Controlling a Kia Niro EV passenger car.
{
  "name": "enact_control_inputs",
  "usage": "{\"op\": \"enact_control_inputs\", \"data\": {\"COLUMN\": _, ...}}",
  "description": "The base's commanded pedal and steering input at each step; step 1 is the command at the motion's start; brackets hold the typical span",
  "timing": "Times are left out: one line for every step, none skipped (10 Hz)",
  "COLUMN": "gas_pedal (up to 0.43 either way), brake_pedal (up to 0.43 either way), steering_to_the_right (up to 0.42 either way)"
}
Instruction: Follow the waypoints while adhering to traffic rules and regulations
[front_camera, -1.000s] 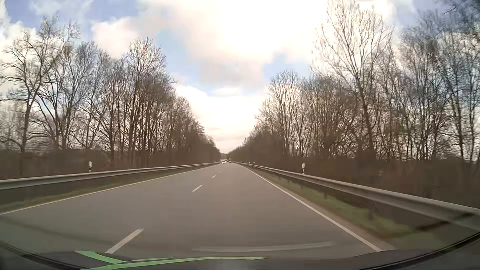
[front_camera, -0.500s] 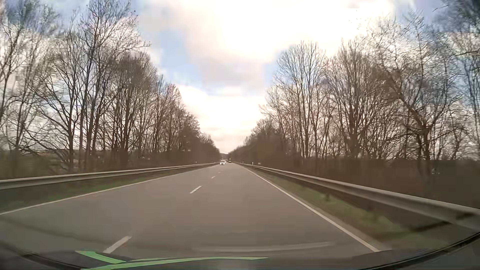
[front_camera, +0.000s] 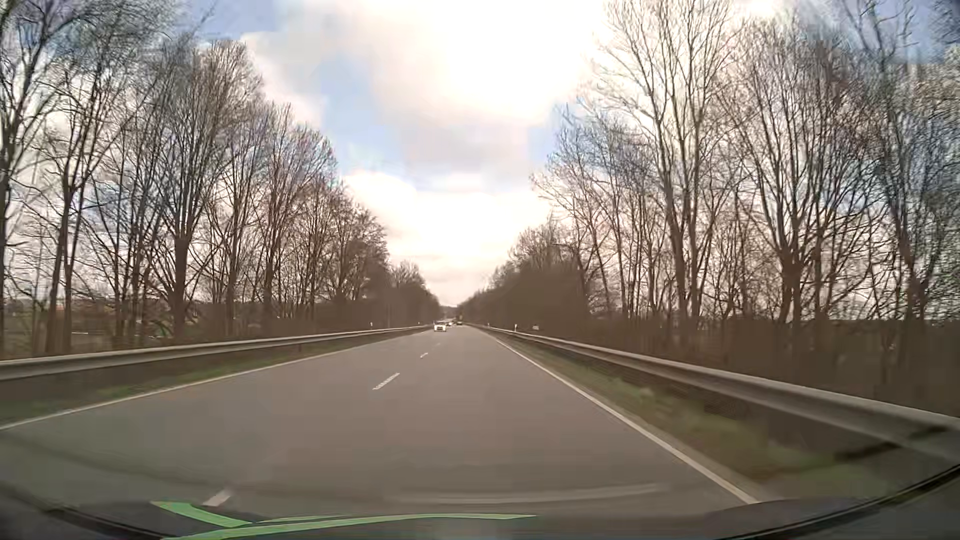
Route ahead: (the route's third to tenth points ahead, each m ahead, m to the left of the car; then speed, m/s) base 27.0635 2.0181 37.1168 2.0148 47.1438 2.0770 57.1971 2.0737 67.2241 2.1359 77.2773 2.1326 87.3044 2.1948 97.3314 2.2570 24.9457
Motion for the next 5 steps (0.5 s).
{"op": "enact_control_inputs", "data": {"gas_pedal": 0.220, "brake_pedal": 0.000, "steering_to_the_right": 0.001}}
{"op": "enact_control_inputs", "data": {"gas_pedal": 0.220, "brake_pedal": 0.000, "steering_to_the_right": 0.001}}
{"op": "enact_control_inputs", "data": {"gas_pedal": 0.220, "brake_pedal": 0.000, "steering_to_the_right": 0.001}}
{"op": "enact_control_inputs", "data": {"gas_pedal": 0.220, "brake_pedal": 0.000, "steering_to_the_right": 0.001}}
{"op": "enact_control_inputs", "data": {"gas_pedal": 0.220, "brake_pedal": 0.000, "steering_to_the_right": 0.001}}
